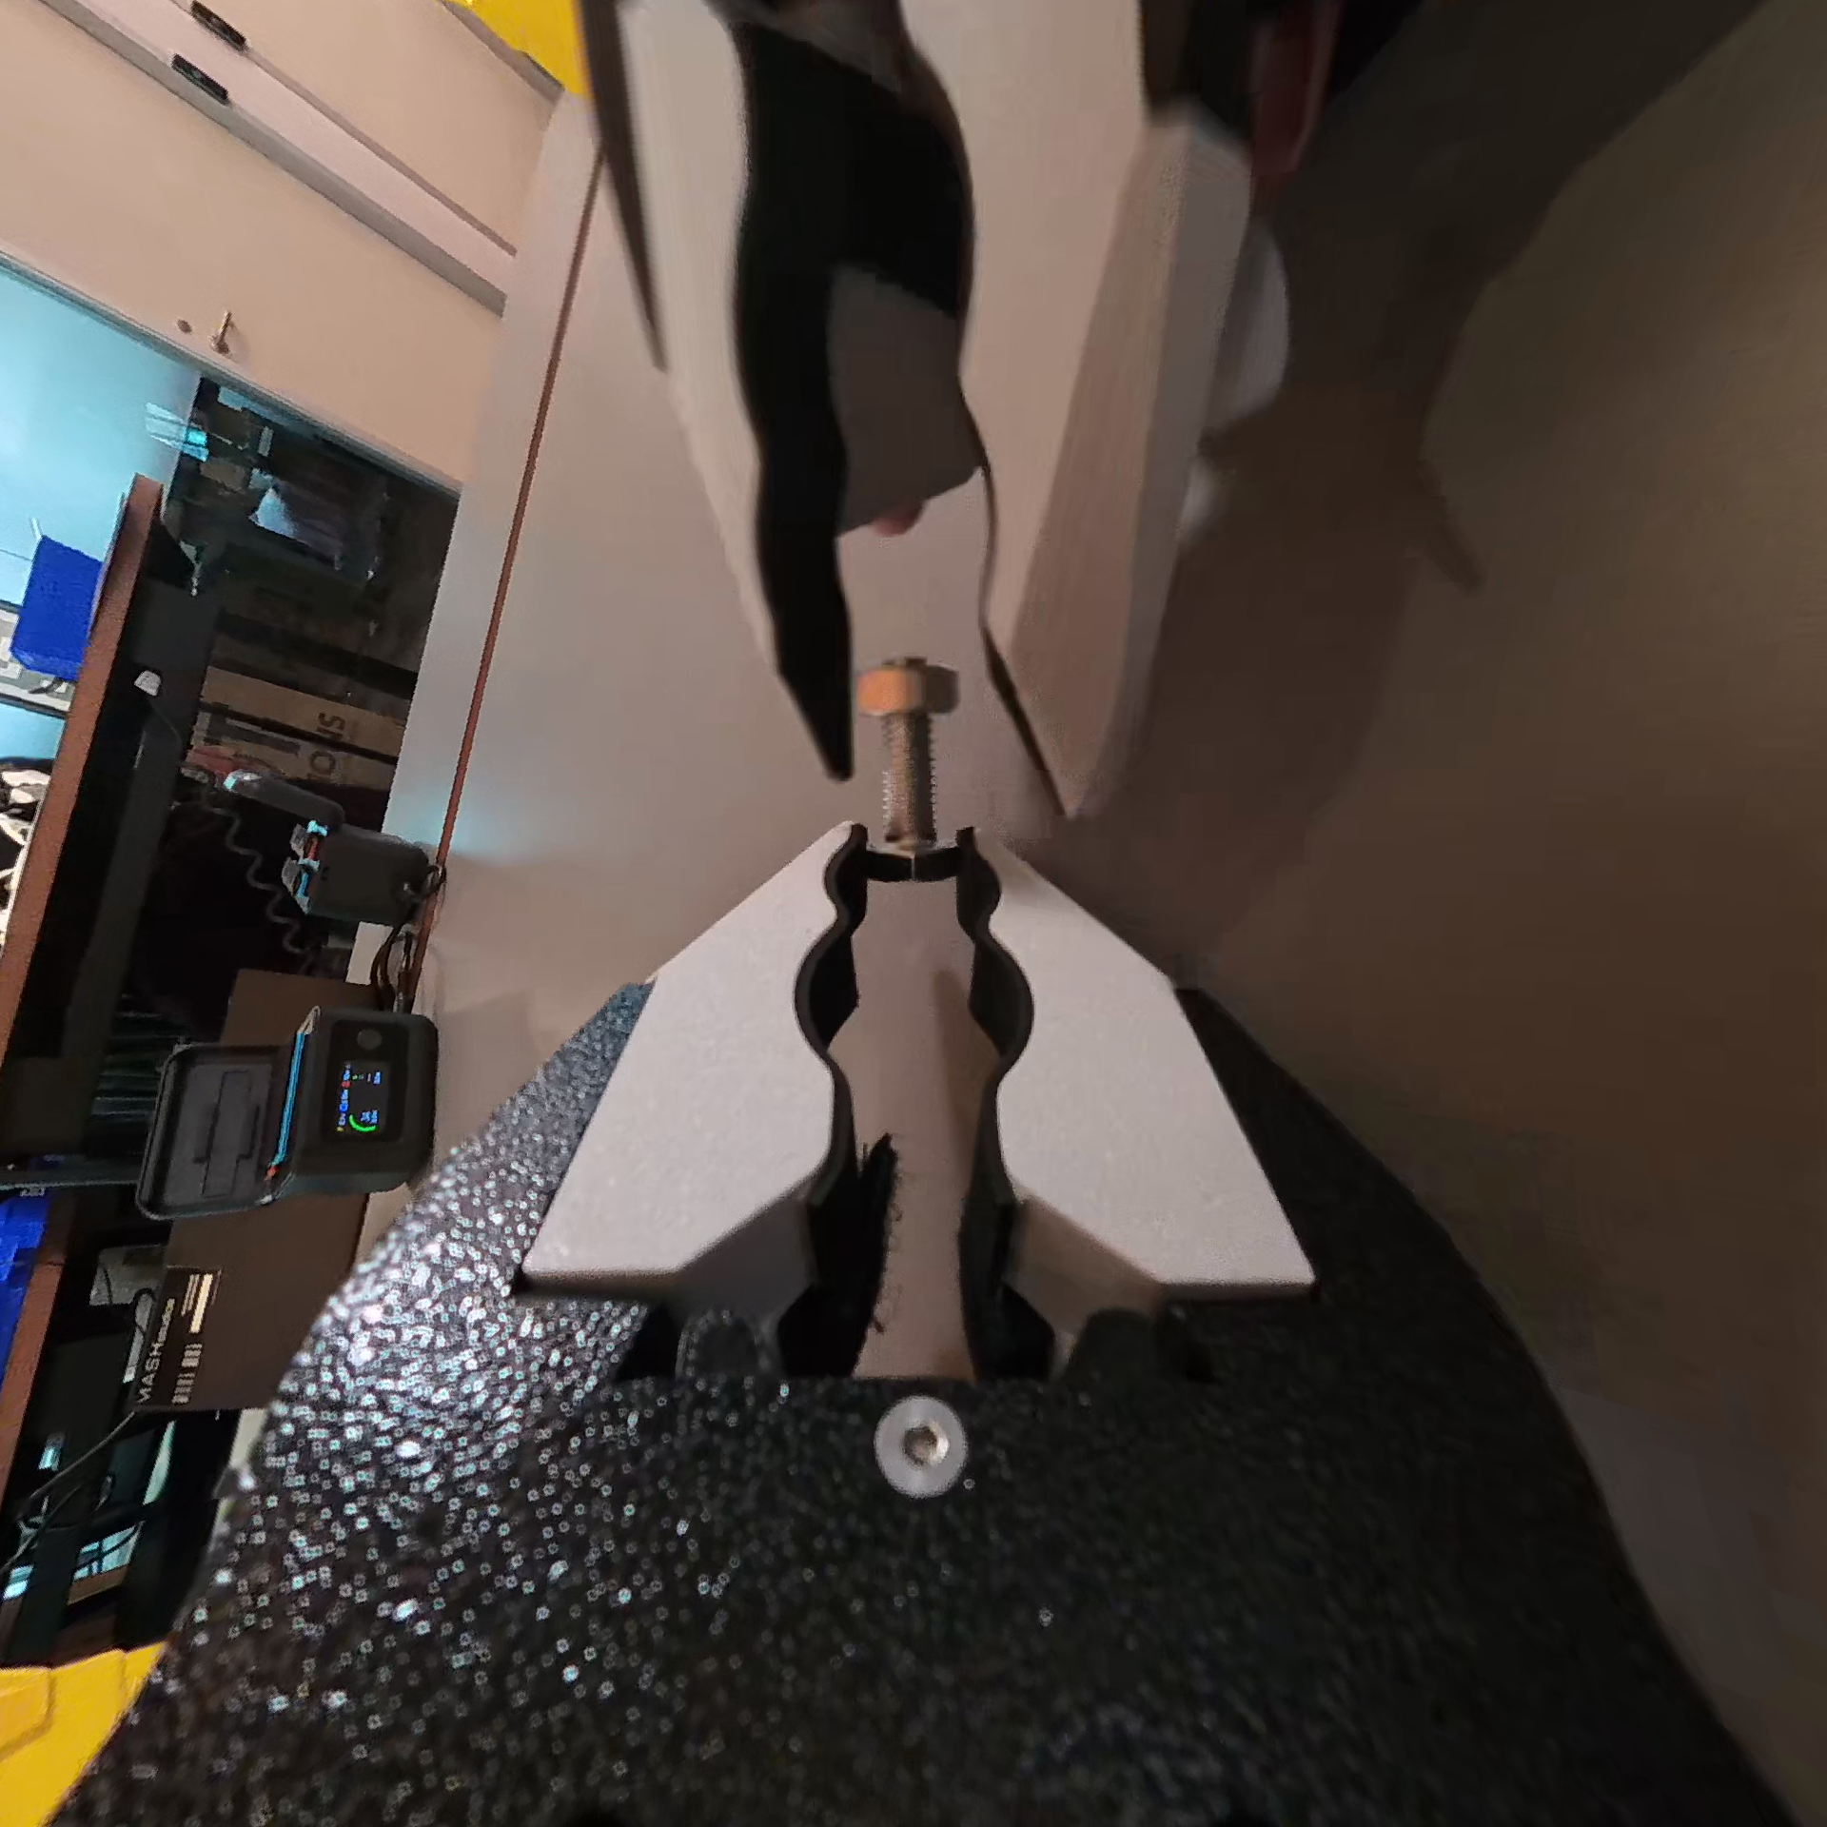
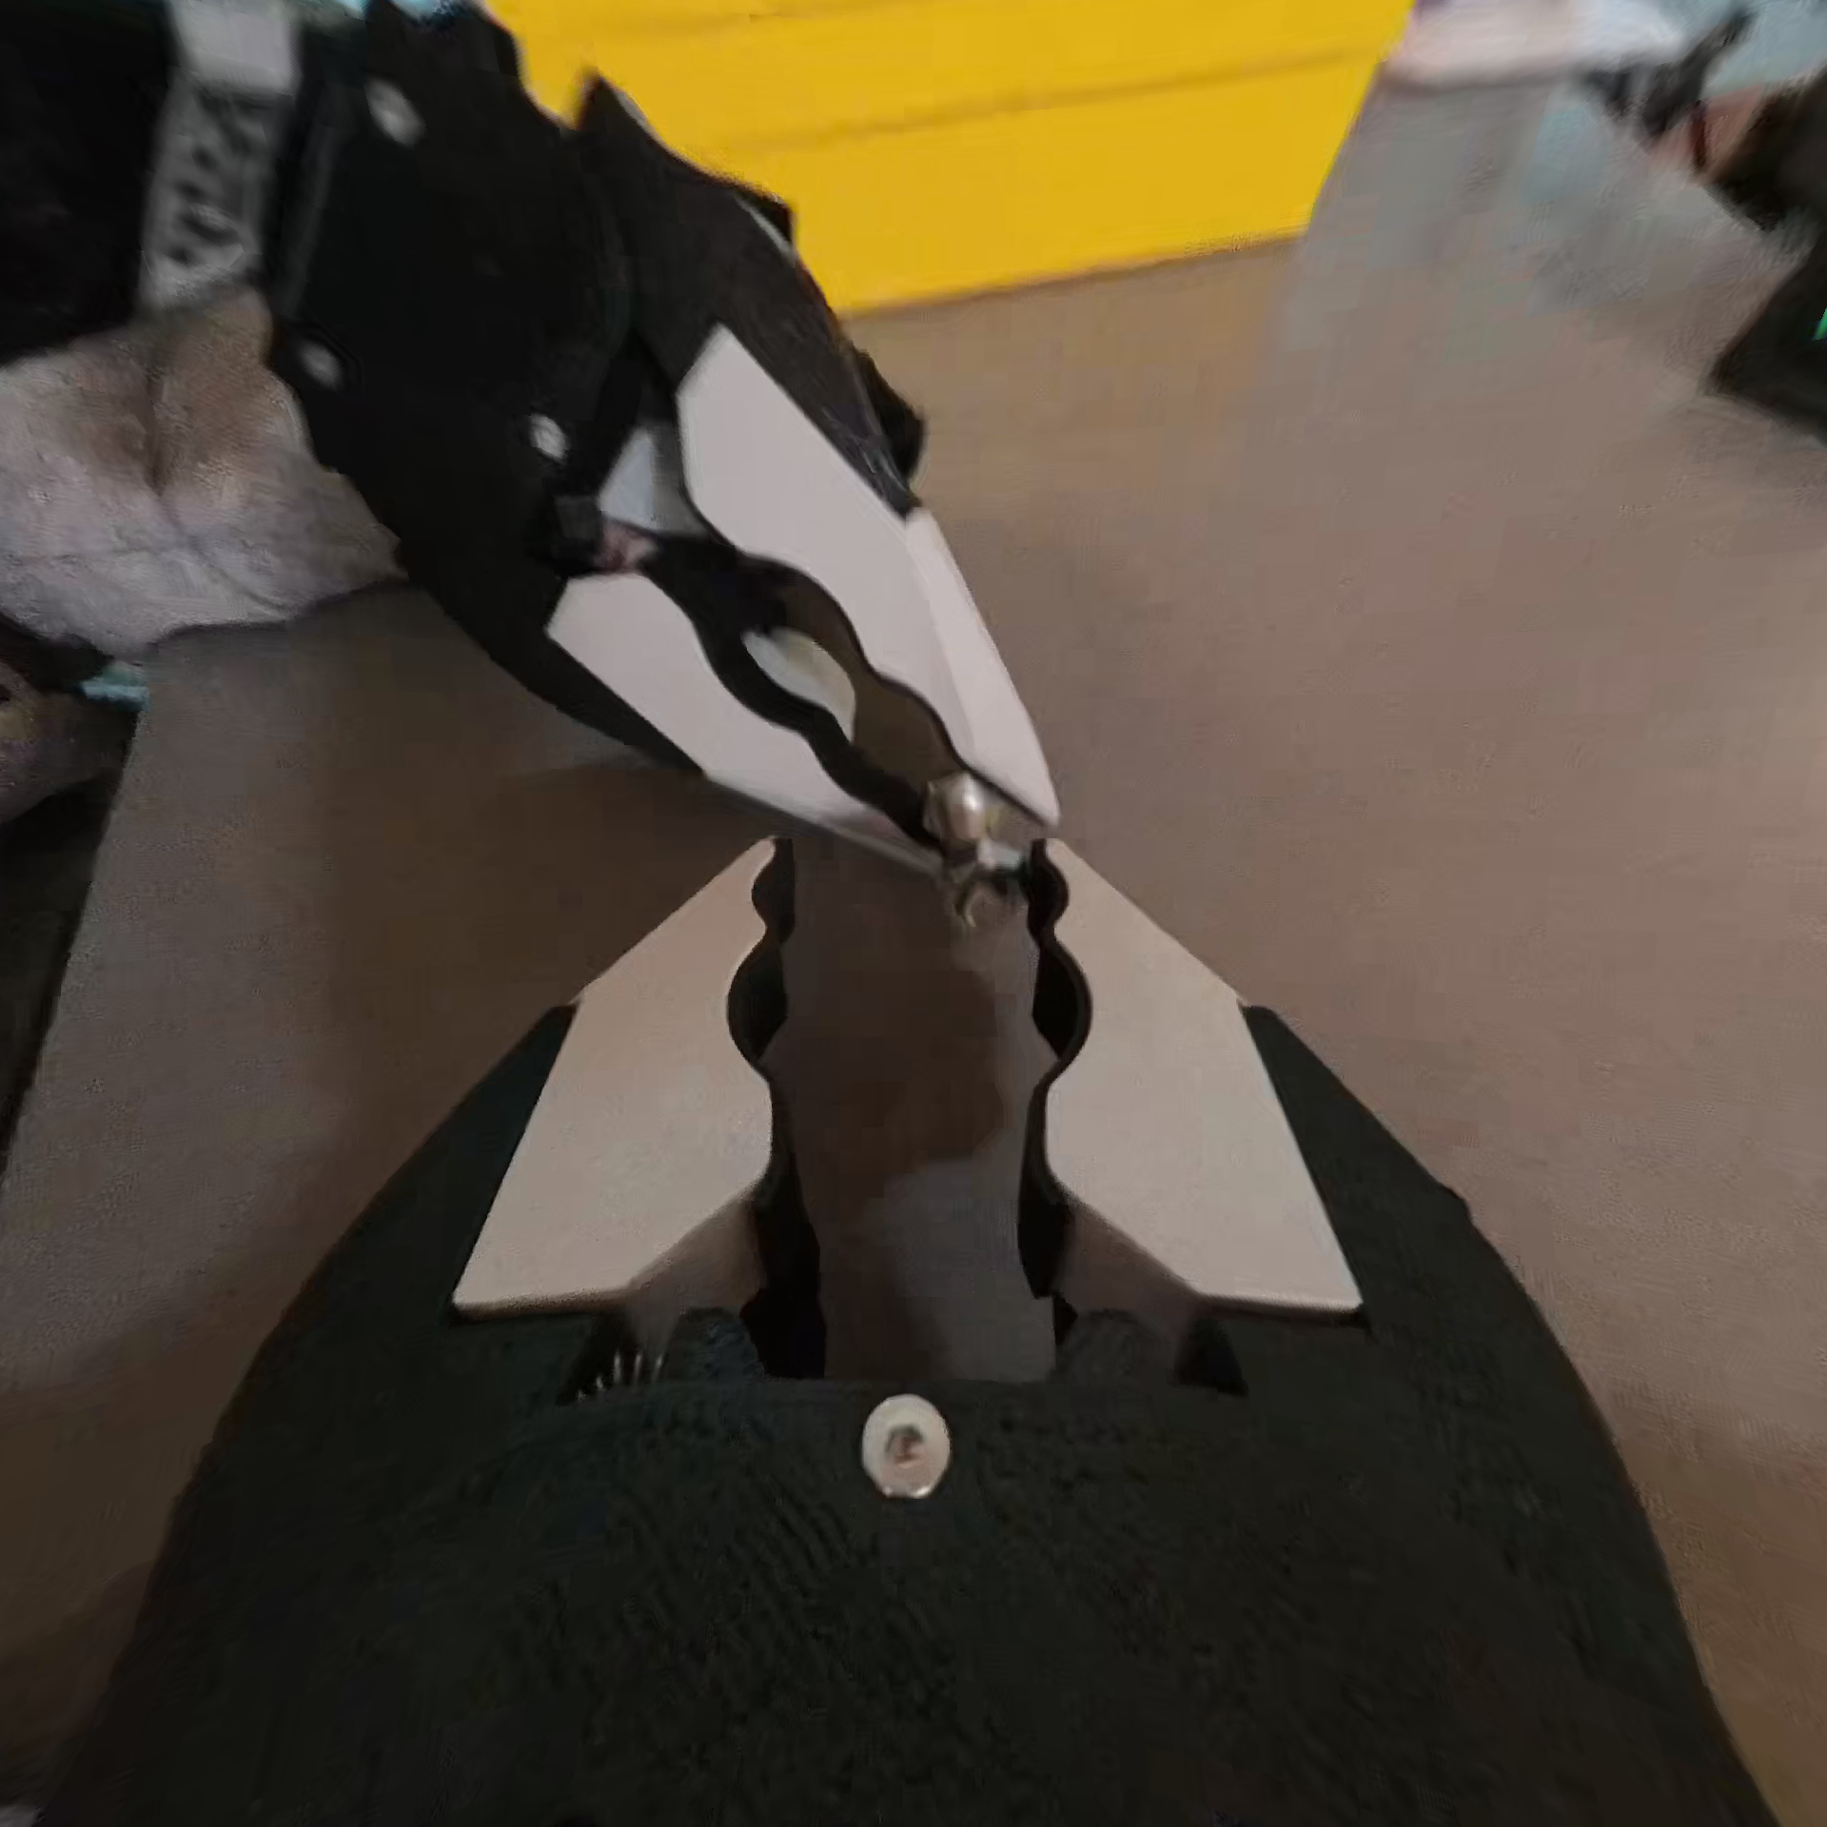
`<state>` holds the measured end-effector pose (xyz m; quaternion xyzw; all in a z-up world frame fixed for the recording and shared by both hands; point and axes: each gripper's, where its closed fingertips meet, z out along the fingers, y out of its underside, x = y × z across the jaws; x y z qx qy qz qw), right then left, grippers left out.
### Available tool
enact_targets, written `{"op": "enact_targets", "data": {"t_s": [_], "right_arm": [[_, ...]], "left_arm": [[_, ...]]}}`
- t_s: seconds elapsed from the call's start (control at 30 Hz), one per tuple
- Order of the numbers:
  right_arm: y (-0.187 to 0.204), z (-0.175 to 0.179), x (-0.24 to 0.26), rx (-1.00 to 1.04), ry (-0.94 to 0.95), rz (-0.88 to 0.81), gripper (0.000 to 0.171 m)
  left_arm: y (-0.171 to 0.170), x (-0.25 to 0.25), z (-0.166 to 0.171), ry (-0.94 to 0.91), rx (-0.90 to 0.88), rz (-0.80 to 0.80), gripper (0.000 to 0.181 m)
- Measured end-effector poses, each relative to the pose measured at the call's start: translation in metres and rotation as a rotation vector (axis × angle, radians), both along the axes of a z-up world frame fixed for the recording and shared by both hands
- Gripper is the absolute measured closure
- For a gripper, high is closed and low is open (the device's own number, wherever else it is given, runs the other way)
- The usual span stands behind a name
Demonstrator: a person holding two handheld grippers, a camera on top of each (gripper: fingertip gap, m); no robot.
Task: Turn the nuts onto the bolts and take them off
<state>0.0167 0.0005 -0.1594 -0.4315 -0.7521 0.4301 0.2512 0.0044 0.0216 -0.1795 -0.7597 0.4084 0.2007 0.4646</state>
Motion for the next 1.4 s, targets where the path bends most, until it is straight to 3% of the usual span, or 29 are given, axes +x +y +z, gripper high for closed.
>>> {"op": "enact_targets", "data": {"t_s": [0.07,0.1,0.2,0.3,0.4,0.5,0.53,0.63,0.73,0.8,0.87,0.93,1.07,1.17,1.23,1.33,1.4], "right_arm": [[-0.023,0.038,0.001,-0.056,0.228,0.122,0.129],[-0.018,0.042,-0.001,-0.057,0.252,0.085,0.129],[0.016,0.004,0.003,-0.015,0.019,-0.069,0.127],[0.014,-0.011,0.011,-0.077,-0.103,-0.065,0.131],[0.007,-0.005,0.005,-0.032,-0.054,-0.037,0.125],[-0.017,0.041,0.001,-0.05,0.241,0.085,0.124],[-0.011,0.042,0.0,-0.04,0.242,0.047,0.125],[0.018,0.005,0.007,-0.036,0.006,-0.078,0.124],[0.016,-0.012,0.014,-0.079,-0.12,-0.068,0.132],[0.009,-0.009,0.008,-0.07,-0.096,-0.042,0.128],[0.003,0.007,0.001,-0.005,0.043,0.004,0.123],[-0.006,0.03,-0.001,-0.018,0.181,0.034,0.132],[0.024,0.004,0.005,-0.036,-0.01,-0.119,0.132],[0.018,0.001,0.007,-0.122,-0.064,-0.106,0.135],[0.01,0.008,0.004,-0.113,-0.027,-0.064,0.133],[-0.005,0.046,0.004,-0.047,0.256,0.036,0.139],[0.012,0.037,0.006,-0.045,0.182,-0.056,0.135]], "left_arm": [[0.0,0.0,0.0,0.006,-0.001,0.005,0.165],[0.0,0.0,0.0,0.005,0.0,0.005,0.165],[0.0,0.0,0.0,-0.005,0.0,0.006,0.165],[0.0,0.0,0.0,0.0,-0.001,0.004,0.165],[0.0,-0.001,0.0,-0.016,-0.005,0.013,0.165],[0.0,0.0,0.0,-0.006,-0.004,0.008,0.165],[0.0,0.0,0.0,-0.002,-0.002,0.007,0.165],[0.0,0.0,0.0,-0.003,-0.001,0.009,0.165],[0.0,0.0,0.0,0.0,-0.003,0.008,0.165],[0.0,-0.001,0.0,-0.003,-0.005,0.018,0.165],[0.0,0.0,0.0,-0.012,-0.004,0.012,0.165],[0.0,0.0,0.0,-0.01,-0.004,0.014,0.165],[0.0,0.0,-0.001,-0.004,-0.003,0.015,0.165],[0.0,0.0,-0.001,0.003,-0.003,0.013,0.165],[0.0,0.001,-0.001,-0.003,-0.002,0.011,0.165],[0.0,0.001,-0.001,-0.004,-0.002,0.013,0.165],[0.0,0.001,-0.001,-0.006,-0.002,0.014,0.165]]}}
